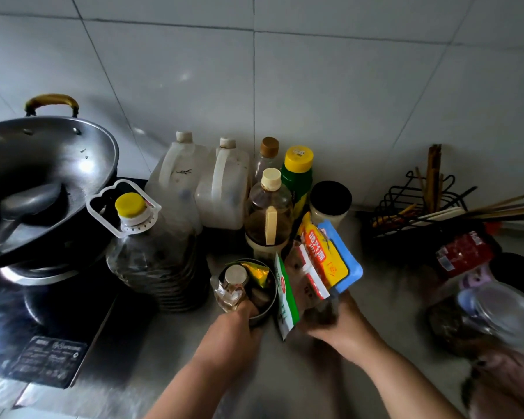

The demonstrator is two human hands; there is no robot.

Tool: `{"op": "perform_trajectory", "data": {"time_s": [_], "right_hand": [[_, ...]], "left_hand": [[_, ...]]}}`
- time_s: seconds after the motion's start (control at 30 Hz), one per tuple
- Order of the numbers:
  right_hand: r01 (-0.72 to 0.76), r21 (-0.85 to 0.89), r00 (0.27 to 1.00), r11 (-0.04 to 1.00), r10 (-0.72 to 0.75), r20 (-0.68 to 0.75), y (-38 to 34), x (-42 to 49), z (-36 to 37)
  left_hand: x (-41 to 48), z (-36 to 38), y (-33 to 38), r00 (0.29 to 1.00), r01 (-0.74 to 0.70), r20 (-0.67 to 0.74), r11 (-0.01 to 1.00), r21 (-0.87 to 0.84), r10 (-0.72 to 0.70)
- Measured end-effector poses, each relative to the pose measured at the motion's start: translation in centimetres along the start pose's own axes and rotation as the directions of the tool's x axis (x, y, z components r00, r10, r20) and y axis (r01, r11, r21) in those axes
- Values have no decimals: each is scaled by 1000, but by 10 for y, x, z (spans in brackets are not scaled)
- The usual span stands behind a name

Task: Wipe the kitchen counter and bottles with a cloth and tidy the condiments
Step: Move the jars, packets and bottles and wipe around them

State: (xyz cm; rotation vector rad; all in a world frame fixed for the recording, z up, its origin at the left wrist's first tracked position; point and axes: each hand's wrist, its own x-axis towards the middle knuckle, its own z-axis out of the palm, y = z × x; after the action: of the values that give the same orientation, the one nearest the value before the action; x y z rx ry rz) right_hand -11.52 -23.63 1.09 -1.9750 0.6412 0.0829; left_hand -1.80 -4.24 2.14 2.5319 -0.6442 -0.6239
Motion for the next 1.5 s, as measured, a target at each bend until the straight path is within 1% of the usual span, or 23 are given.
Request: {"op": "perform_trajectory", "data": {"time_s": [0.03,0.1,0.17,0.3,0.4,0.43,0.57,0.63,0.67,0.73,0.77,0.8,0.83,0.87,0.9,0.97,1.0,1.07,1.1,1.13,1.2,1.4,1.5], "right_hand": [[50,57,999,997,-50,-3,2,1,0],[71,95,997,993,-68,-38,3,0,0],[57,94,995,994,-49,-81,12,-3,-1],[-33,95,991,995,45,-126,33,-12,-12],[35,106,975,994,-10,-223,41,-14,-23],[28,119,969,993,2,-247,42,-15,-28],[-47,144,964,988,83,-252,49,-13,-37],[-76,152,959,986,114,-258,59,-9,-38],[-87,156,956,984,127,-264,63,-8,-38],[-79,151,958,985,116,-261,68,-3,-36],[-72,144,960,987,108,-259,70,-3,-36],[-67,133,961,989,100,-257,70,-1,-35],[-65,118,961,991,94,-260,69,-1,-36],[-59,109,959,992,86,-271,67,-1,-37],[-35,98,957,995,62,-284,65,-1,-38],[0,75,957,997,22,-289,61,0,-41],[9,70,960,998,11,-279,59,0,-42],[33,59,965,998,-17,-260,58,1,-44],[47,40,967,998,-35,-252,56,1,-46],[67,26,968,997,-59,-244,56,2,-47],[87,13,974,996,-82,-212,56,4,-49],[3,27,984,1000,2,-178,70,10,-49],[-14,40,987,999,20,-162,63,10,-45]], "left_hand": [[0,1,2,1000,-14,7,1000,3,14],[1,3,9,999,-35,26,999,0,35],[4,7,16,998,-57,37,998,-3,57],[13,17,32,992,-97,86,995,31,94],[20,21,47,987,-120,110,992,23,117],[23,23,52,985,-129,118,992,13,126],[30,27,60,967,-205,152,979,6,202],[27,24,62,961,-263,82,964,-39,266],[23,19,64,954,-300,-3,951,-77,300],[16,5,68,914,-361,-254,921,-148,317],[13,-4,72,878,-375,-389,906,-197,278],[13,-14,75,843,-361,-505,892,-273,186],[15,-23,79,818,-316,-573,876,-365,57],[21,-33,83,800,-253,-596,859,-444,-72],[30,-41,86,795,-178,-581,848,-499,-176],[50,-51,90,850,-25,-437,807,-590,-293],[59,-54,93,890,29,-327,756,-654,-317],[68,-55,96,946,92,-140,655,-750,-293],[70,-54,95,955,106,-108,657,-746,-276],[71,-53,92,956,109,-110,680,-725,-271],[68,-52,83,937,97,-180,718,-690,-299],[38,-55,57,876,-13,-376,764,-645,-302],[27,-61,43,823,-22,-464,798,-603,-328]]}}
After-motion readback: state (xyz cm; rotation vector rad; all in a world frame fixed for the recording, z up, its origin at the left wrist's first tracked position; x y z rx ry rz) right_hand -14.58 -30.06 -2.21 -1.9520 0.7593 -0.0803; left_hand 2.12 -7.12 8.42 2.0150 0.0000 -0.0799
